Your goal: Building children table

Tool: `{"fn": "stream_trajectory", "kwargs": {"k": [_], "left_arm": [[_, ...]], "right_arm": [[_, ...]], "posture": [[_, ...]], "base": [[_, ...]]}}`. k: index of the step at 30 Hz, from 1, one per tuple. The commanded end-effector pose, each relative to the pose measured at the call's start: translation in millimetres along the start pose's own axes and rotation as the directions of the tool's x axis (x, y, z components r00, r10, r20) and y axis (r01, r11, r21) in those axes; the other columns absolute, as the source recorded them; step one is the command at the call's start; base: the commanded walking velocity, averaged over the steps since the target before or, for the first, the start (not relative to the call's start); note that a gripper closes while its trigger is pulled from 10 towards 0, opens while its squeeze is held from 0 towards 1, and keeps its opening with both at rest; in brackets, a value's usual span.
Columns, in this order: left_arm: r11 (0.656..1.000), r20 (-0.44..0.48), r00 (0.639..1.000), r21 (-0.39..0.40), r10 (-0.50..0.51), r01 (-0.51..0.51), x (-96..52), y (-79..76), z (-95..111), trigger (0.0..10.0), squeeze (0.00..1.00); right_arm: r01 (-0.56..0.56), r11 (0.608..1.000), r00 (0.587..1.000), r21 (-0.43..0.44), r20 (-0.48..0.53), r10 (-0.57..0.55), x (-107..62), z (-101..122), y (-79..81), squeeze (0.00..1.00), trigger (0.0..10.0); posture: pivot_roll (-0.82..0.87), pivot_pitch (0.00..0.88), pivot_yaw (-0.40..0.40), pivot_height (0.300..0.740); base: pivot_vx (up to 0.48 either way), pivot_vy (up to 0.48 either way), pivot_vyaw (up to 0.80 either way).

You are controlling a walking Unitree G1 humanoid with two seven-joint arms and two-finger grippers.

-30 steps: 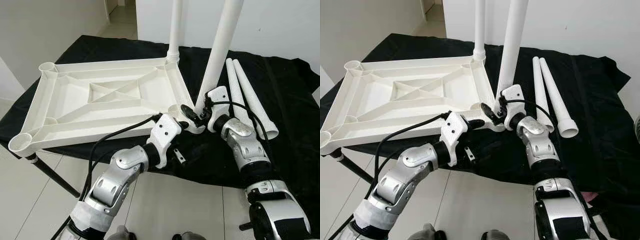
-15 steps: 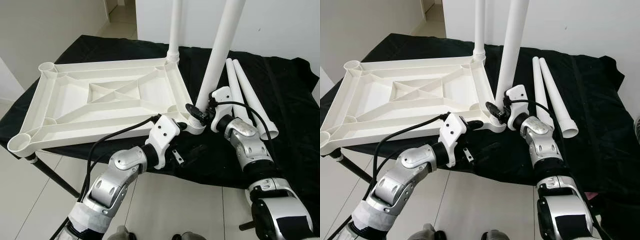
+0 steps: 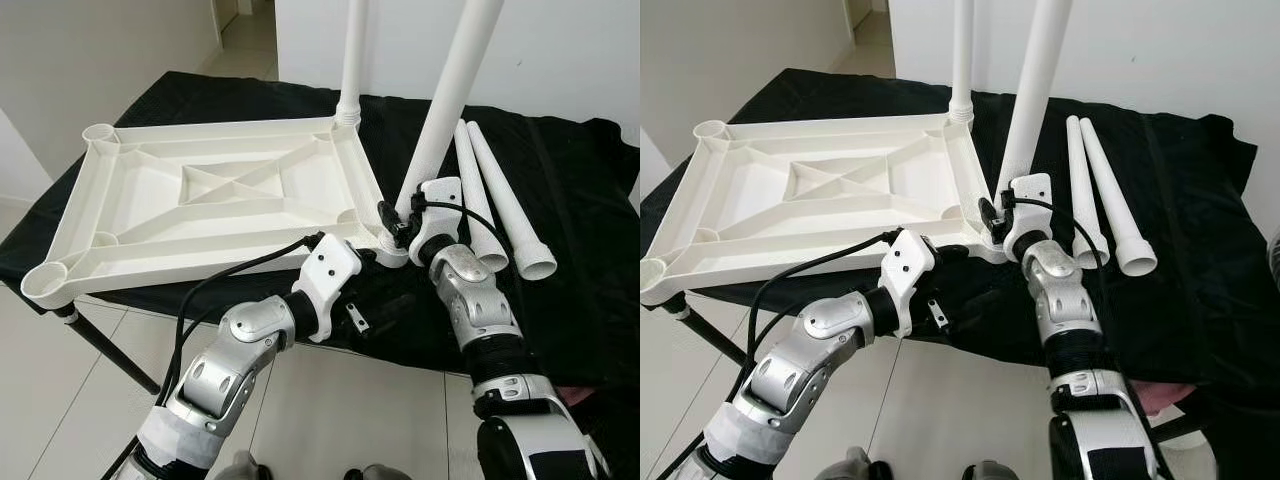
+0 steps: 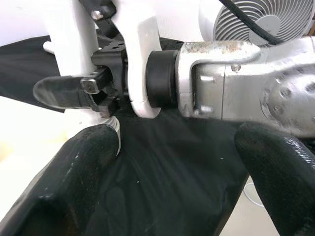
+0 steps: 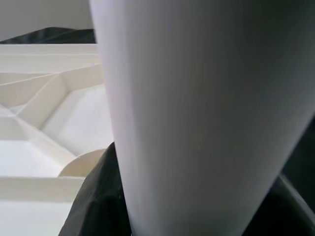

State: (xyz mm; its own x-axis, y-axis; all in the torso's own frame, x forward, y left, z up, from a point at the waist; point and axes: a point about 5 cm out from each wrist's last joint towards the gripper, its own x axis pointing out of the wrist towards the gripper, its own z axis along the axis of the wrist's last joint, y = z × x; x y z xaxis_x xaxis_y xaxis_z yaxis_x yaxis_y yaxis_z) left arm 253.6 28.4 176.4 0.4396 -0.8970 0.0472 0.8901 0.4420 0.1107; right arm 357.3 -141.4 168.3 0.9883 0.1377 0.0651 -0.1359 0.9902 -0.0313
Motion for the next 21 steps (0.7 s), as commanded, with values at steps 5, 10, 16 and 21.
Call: {"fn": "stream_trajectory", "kwargs": {"k": [5,10,16,21], "left_arm": [[1.0,-0.007,1.0,-0.001,0.026,-0.026,-0.2,2.7,-2.2,10.0,0.0],[0.997,-0.022,0.997,0.021,0.079,-0.079,-0.1,10.7,-3.3,10.0,0.0],[0.987,-0.035,0.987,0.034,0.156,-0.155,-0.4,23.2,-4.1,10.0,0.0],[0.977,-0.047,0.976,0.044,0.212,-0.21,-2.0,32.1,-4.7,10.0,0.0]], "right_arm": [[0.146,0.989,0.989,0.02,-0.036,-0.145,-7.7,-7.5,-4.0,0.0,10.0],[0.219,0.976,0.975,0.016,-0.03,-0.218,-11.4,-6.6,6.1,0.0,10.0],[0.221,0.973,0.975,0.06,-0.005,-0.221,-11.1,-1.1,14.5,1.0,10.0],[0.211,0.975,0.977,0.071,0.016,-0.212,-12.9,1.5,13.4,1.0,10.0]], "posture": [[-0.06,0.068,0.004,0.74],[-0.06,0.068,0.004,0.74],[-0.06,0.054,0.004,0.74],[-0.06,0.05,0.003,0.74]], "base": [[0.0,0.0,0.0],[0.0,0.0,0.0],[0.0,0.0,0.0],[0.0,0.0,0.0]]}}
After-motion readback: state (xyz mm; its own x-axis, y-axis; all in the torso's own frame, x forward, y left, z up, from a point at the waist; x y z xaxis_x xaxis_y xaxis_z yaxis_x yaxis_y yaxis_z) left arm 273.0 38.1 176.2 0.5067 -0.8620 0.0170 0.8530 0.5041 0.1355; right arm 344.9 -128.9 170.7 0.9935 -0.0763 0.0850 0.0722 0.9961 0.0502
